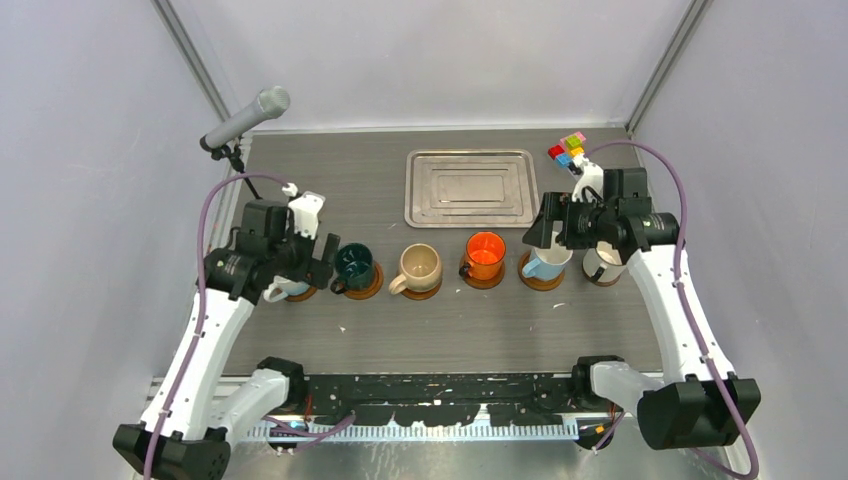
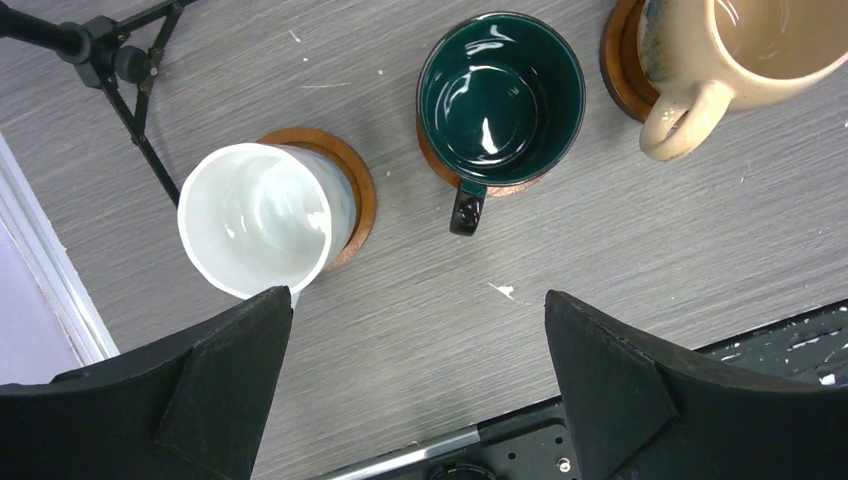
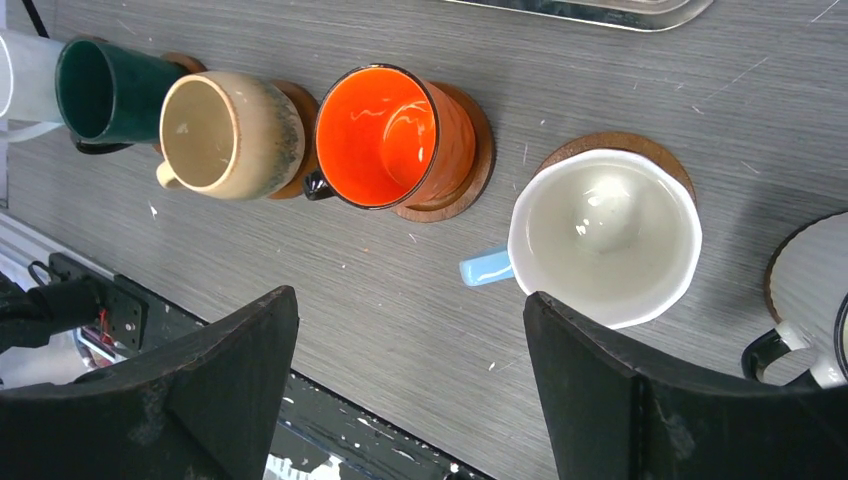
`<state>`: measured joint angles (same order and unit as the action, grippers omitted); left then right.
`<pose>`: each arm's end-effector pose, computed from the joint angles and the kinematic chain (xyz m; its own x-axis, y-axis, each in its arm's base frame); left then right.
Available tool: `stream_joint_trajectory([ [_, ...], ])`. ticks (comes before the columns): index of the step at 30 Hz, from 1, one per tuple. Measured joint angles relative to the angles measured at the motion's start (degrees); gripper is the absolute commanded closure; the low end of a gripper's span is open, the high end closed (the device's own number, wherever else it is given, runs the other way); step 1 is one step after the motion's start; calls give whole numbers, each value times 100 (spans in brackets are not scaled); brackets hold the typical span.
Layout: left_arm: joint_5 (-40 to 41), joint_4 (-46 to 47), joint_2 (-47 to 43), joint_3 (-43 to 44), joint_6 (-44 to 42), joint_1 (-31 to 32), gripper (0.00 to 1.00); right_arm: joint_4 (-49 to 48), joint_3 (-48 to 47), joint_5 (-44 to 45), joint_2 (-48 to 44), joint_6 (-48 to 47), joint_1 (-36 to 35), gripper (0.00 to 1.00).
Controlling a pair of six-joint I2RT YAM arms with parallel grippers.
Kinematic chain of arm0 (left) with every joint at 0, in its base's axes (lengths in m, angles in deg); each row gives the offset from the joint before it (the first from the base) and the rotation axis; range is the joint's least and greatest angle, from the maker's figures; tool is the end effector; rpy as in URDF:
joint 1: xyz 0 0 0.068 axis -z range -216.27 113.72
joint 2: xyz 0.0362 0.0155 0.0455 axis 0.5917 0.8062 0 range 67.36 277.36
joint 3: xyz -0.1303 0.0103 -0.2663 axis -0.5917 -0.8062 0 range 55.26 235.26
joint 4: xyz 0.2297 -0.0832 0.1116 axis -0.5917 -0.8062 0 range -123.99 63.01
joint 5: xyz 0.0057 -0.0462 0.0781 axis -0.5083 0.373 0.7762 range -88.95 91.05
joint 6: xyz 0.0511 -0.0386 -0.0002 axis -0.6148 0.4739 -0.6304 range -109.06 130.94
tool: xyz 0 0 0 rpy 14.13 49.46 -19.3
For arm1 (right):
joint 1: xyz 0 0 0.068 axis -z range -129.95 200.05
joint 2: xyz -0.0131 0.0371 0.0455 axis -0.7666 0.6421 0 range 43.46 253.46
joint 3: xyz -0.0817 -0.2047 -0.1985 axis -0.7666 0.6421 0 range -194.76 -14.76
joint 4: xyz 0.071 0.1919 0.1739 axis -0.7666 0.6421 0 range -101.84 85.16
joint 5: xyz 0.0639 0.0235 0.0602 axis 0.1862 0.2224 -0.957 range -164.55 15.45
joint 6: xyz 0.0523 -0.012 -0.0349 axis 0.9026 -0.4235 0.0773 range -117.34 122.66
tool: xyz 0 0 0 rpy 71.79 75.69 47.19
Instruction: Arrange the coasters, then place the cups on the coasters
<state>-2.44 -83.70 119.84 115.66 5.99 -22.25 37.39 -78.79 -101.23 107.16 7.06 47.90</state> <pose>0.1619 -0.0434 0.3437 -0.7030 0.2644 -0.6602 0.3428 0.9393 0.0112 0.2211 0.0305 0.3445 -0.7760 0.0395 -0.6295 -0.2698 0.8814 0.3878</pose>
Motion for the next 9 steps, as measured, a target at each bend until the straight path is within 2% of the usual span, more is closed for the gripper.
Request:
stream_joint_trajectory([
  [9,-7,63,-17,-2,4,-57,0,-146,98,0,-197,2,0,12],
])
